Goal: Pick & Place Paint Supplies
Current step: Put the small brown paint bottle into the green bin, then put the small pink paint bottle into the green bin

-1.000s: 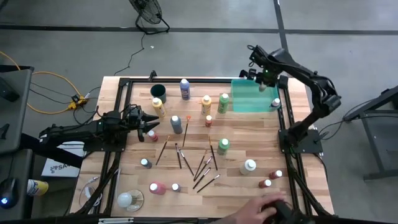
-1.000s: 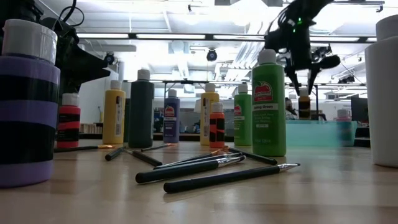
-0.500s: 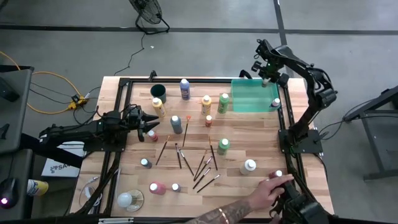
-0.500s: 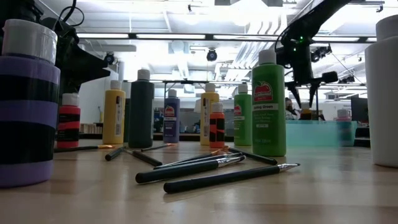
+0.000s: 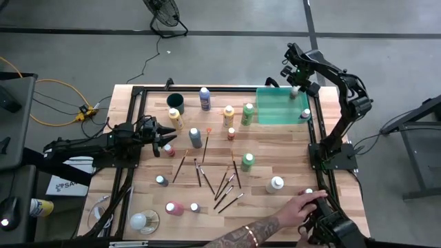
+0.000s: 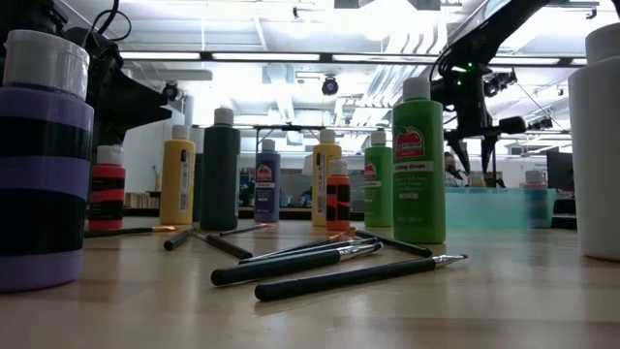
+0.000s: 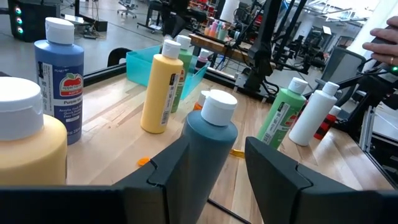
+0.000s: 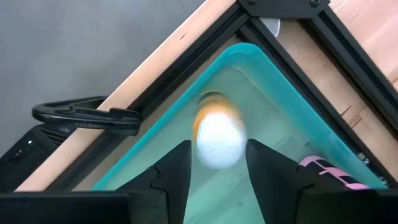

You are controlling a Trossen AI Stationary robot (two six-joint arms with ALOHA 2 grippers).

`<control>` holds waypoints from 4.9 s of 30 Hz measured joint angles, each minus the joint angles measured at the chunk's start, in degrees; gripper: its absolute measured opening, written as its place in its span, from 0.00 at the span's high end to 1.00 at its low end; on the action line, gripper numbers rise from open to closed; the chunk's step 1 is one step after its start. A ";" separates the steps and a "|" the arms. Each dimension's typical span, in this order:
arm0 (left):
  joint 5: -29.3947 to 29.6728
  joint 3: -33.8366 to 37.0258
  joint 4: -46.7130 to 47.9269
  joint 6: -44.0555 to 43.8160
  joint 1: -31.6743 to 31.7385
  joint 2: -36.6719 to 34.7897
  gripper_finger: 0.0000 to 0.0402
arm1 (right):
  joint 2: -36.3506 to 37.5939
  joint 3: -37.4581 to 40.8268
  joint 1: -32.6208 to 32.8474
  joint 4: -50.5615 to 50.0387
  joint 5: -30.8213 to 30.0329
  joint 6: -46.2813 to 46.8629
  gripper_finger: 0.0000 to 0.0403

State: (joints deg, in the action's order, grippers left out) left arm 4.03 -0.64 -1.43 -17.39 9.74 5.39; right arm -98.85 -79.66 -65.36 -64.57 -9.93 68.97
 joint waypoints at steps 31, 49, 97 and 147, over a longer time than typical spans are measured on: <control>0.04 0.00 0.00 0.00 0.00 0.02 0.62 | 2.79 0.00 2.82 -0.34 2.85 -12.28 0.43; 0.00 0.00 0.00 0.00 0.00 0.01 0.62 | 27.54 3.76 34.35 -25.43 3.73 -16.37 0.43; 0.00 0.00 0.00 0.00 0.00 0.02 0.62 | 23.16 28.94 106.75 -0.61 27.87 76.78 0.43; 0.02 0.00 0.00 0.00 -0.02 0.02 0.62 | 40.59 18.71 79.19 -25.39 -7.15 35.47 0.71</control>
State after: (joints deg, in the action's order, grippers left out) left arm 4.05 -0.64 -1.43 -17.39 9.72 5.41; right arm -58.26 -60.95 13.83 -89.96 -17.09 104.44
